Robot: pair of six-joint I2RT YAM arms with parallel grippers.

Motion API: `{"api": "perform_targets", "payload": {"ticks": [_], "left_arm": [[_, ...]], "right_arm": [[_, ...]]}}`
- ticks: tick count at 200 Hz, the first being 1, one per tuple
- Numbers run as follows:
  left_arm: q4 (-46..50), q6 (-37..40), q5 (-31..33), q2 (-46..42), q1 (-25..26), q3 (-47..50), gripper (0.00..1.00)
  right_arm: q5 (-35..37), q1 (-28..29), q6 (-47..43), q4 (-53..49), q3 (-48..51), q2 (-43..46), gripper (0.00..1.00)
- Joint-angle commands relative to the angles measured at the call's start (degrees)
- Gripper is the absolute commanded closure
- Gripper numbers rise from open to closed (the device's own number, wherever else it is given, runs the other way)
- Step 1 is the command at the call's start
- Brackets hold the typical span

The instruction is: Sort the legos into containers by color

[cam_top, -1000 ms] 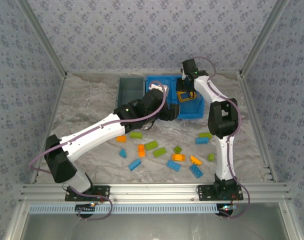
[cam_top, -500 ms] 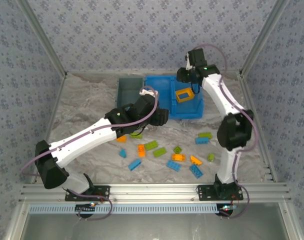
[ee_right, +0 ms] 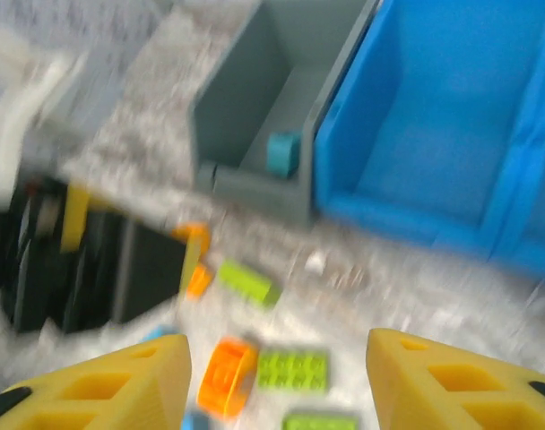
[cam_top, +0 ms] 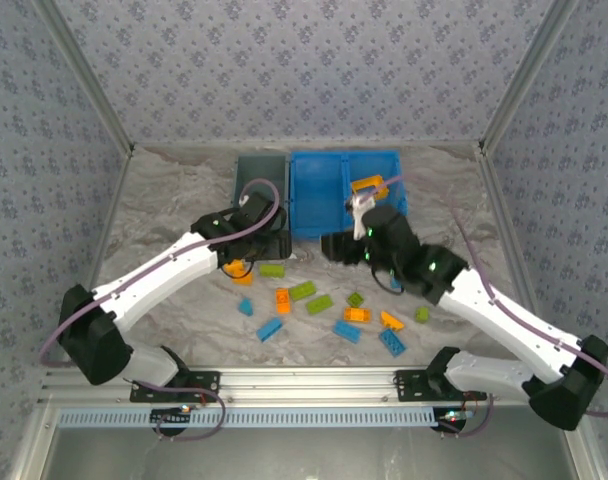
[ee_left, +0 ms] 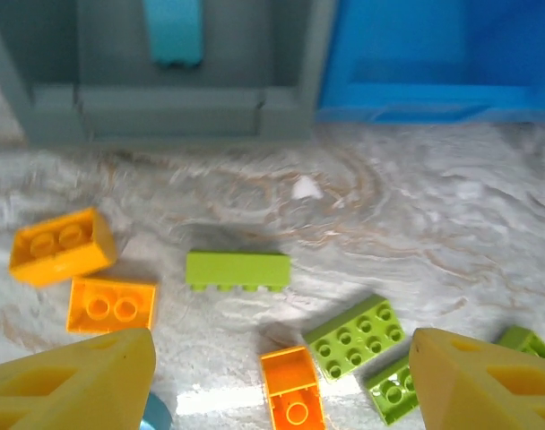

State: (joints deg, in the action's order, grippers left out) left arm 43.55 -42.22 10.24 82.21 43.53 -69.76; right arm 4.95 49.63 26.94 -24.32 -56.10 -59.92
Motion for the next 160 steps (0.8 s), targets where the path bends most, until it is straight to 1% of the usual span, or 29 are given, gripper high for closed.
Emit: {"api": "perform_targets", "payload": {"ticks": [1,23,44,55,65,78,94,124,142,160], "left_arm": [[0.8,-13.5,-1.7,3.6,-0.7,0.4,0.26],[-0.2,-24.4,-2.0,8.5,-0.6,0.0,0.26],[-4.0,-34.5,-2.7,10.6,-1.2,2.4,0.26],[-4.4,-40.1,-2.6,10.8,-1.4,4.1,0.27],[-6.9,-44.8,-2.1,10.6,-1.6,5.7,0.27],[-8.2,-49.1,-1.6,10.0,-2.1,7.5,0.26],[-9.0,-52.4,-1.7,10.2,-2.7,8.6,0.26],[-10.5,-55.9,-3.5,12.0,-3.3,9.4,0.28],[-14.4,-55.0,-3.9,13.8,-3.8,10.0,0.29],[-15.1,-54.6,-5.5,16.6,-4.3,9.1,0.30]], "right_arm": [[3.7,6.8,4.1,5.9,6.9,4.4,0.36],[5.2,13.1,3.8,8.0,11.1,5.8,0.31],[7.3,18.0,3.2,8.4,11.8,5.6,0.25],[8.3,19.3,3.5,7.9,11.7,5.4,0.25],[9.1,19.7,3.9,7.2,11.5,5.5,0.25],[9.7,19.9,4.1,6.6,11.6,5.7,0.25],[10.3,19.9,4.2,6.1,11.6,6.1,0.25],[11.6,19.9,4.5,5.0,11.6,6.2,0.25],[12.0,19.8,5.1,4.6,11.9,6.3,0.25],[11.9,19.8,5.7,4.6,12.2,6.3,0.25]]}}
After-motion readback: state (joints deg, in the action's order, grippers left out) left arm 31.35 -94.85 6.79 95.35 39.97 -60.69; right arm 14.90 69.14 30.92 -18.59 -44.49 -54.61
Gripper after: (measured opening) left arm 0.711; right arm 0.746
